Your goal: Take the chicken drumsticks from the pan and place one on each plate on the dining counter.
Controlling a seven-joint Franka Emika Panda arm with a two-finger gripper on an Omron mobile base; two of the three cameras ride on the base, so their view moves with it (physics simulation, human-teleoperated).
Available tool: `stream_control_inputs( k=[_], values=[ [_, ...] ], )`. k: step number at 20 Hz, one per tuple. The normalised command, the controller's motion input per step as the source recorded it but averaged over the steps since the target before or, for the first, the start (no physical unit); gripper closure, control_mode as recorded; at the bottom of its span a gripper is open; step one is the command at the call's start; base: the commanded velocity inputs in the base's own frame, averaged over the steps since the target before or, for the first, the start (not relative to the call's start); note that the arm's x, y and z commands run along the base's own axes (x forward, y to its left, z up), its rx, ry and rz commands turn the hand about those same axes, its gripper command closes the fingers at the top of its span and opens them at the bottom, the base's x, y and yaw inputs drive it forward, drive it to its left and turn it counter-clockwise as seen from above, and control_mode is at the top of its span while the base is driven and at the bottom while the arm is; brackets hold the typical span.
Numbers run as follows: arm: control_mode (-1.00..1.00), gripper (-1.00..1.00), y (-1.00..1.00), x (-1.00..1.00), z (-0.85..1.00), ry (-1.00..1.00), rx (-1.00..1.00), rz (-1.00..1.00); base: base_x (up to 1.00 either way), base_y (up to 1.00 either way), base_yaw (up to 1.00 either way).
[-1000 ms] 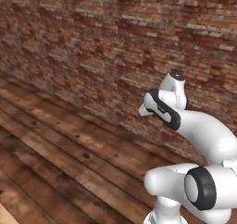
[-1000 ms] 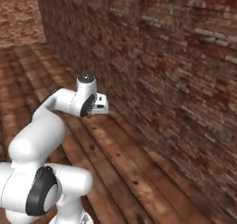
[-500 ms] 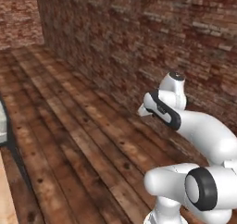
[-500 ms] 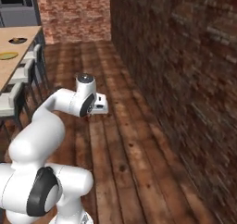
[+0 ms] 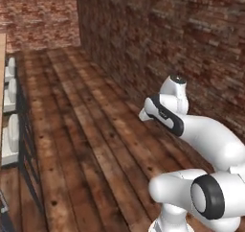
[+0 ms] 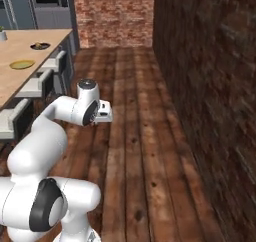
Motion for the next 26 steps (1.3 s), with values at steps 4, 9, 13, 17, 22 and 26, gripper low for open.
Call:
stream_control_inputs(
  k=[4,9,13,17,22,26],
  values=[
    [1.00,1.00,0.00,0.00,0.00,0.00,0.00,0.00,0.98,-0.37,0.20],
    [1.00,1.00,0.00,0.00,0.00,0.00,0.00,0.00,1.00,-0.33,0.22],
    [1.00,1.00,0.00,0.00,0.00,0.00,0.00,0.00,1.00,-0.31,0.25],
    [1.00,1.00,0.00,0.00,0.00,0.00,0.00,0.00,1.00,-0.25,0.35],
    [1.00,1.00,0.00,0.00,0.00,0.00,0.00,0.00,0.98,-0.20,0.41],
    [1.00,1.00,0.00,0.00,0.00,0.00,0.00,0.00,0.99,-0.19,0.39]
  ],
)
